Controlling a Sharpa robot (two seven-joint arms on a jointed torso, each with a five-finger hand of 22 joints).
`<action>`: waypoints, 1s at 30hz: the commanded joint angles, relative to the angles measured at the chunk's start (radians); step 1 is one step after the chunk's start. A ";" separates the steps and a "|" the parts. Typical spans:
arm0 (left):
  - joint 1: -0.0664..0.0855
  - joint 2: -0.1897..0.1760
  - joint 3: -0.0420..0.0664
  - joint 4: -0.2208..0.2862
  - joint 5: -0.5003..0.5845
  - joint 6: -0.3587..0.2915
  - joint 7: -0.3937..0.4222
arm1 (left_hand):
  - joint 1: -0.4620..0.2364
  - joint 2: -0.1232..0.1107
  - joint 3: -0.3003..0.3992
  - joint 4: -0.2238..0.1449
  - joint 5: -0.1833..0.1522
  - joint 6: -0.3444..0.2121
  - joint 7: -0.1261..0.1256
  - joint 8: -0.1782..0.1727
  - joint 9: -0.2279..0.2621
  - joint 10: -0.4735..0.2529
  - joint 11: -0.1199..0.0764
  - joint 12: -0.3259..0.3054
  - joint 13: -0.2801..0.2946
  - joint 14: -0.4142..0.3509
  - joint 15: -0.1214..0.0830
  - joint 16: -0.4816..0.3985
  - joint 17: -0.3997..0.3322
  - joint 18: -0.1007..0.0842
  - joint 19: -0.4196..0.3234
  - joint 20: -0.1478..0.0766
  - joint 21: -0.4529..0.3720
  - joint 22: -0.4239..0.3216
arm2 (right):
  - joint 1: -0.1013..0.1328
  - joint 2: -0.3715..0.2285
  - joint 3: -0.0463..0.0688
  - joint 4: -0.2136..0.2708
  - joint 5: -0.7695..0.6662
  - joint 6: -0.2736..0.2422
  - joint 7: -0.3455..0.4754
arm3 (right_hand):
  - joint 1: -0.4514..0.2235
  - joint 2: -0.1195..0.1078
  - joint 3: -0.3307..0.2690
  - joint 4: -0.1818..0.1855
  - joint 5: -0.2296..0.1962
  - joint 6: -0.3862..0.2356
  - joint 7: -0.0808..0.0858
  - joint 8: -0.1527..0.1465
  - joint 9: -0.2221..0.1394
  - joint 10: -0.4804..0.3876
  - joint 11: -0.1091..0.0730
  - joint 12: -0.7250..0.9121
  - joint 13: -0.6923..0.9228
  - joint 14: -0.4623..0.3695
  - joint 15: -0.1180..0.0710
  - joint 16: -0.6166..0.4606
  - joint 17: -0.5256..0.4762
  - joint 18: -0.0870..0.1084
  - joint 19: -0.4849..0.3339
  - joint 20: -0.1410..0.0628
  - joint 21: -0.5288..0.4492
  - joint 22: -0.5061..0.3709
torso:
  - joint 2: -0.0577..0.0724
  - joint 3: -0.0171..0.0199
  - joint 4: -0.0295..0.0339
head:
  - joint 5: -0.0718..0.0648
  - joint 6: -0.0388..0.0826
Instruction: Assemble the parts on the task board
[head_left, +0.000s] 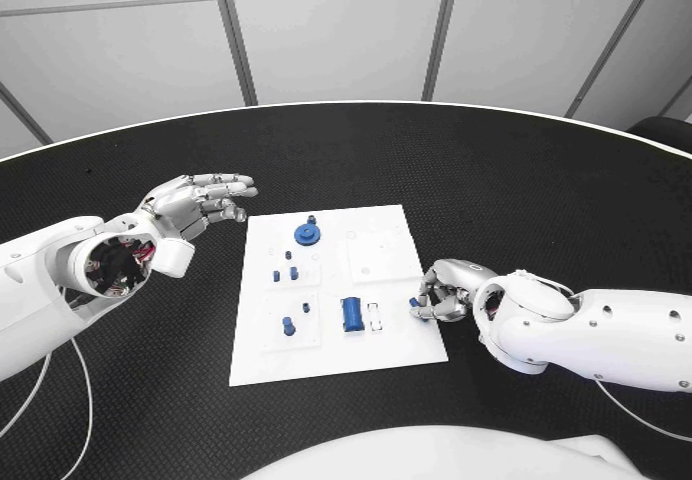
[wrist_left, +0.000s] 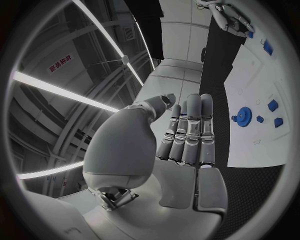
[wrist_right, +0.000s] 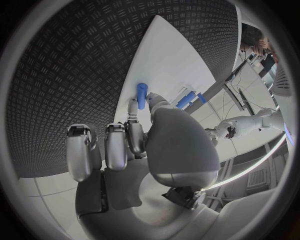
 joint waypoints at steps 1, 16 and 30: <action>0.000 -0.001 0.000 0.000 0.000 0.000 0.000 | -0.001 0.005 -0.003 0.001 -0.002 -0.001 0.003 0.007 -0.001 -0.003 0.005 0.000 -0.001 -0.004 0.002 -0.003 -0.002 0.013 -0.009 0.001 -0.007 -0.001 | 0.000 0.001 0.000 -0.001 0.000 0.013 -0.001 | 0.025 -0.004 0.021 -0.005 -0.007 0.001 -0.008 0.004 -0.002 0.007 -0.005 -0.006 0.143 0.073 -0.002 -0.005 0.102 -0.007 0.106 0.000 0.004 0.263 | -0.001 -0.0007 -0.0013 | 0.002 -0.002; 0.000 -0.004 0.000 0.004 0.000 -0.002 0.000 | -0.001 0.005 -0.003 0.003 -0.001 -0.002 0.003 0.007 -0.002 -0.004 0.004 0.000 -0.002 -0.004 0.002 -0.002 -0.002 0.014 -0.010 0.001 -0.008 -0.002 | -0.002 0.004 -0.001 0.023 -0.023 -0.009 -0.004 | 0.088 -0.056 0.220 -0.046 0.073 0.020 -0.014 0.013 0.018 0.010 -0.011 -0.002 0.148 0.075 -0.007 -0.002 0.111 -0.007 0.106 -0.005 0.004 0.263 | -0.002 -0.0005 -0.0003 | 0.004 -0.001; 0.000 0.001 0.000 0.001 0.000 -0.003 -0.001 | -0.001 0.005 -0.003 0.003 -0.001 -0.002 0.003 0.007 -0.002 -0.004 0.004 0.000 -0.002 -0.004 0.002 -0.002 -0.002 0.014 -0.010 0.001 -0.008 -0.002 | -0.001 -0.008 0.001 0.076 0.071 -0.104 -0.004 | -0.013 -0.066 0.345 -0.076 0.163 -0.001 -0.021 0.060 0.084 0.025 -0.017 0.010 0.154 0.078 -0.012 0.005 0.125 -0.007 0.106 -0.010 0.004 0.263 | -0.001 -0.0023 0.0018 | 0.004 0.001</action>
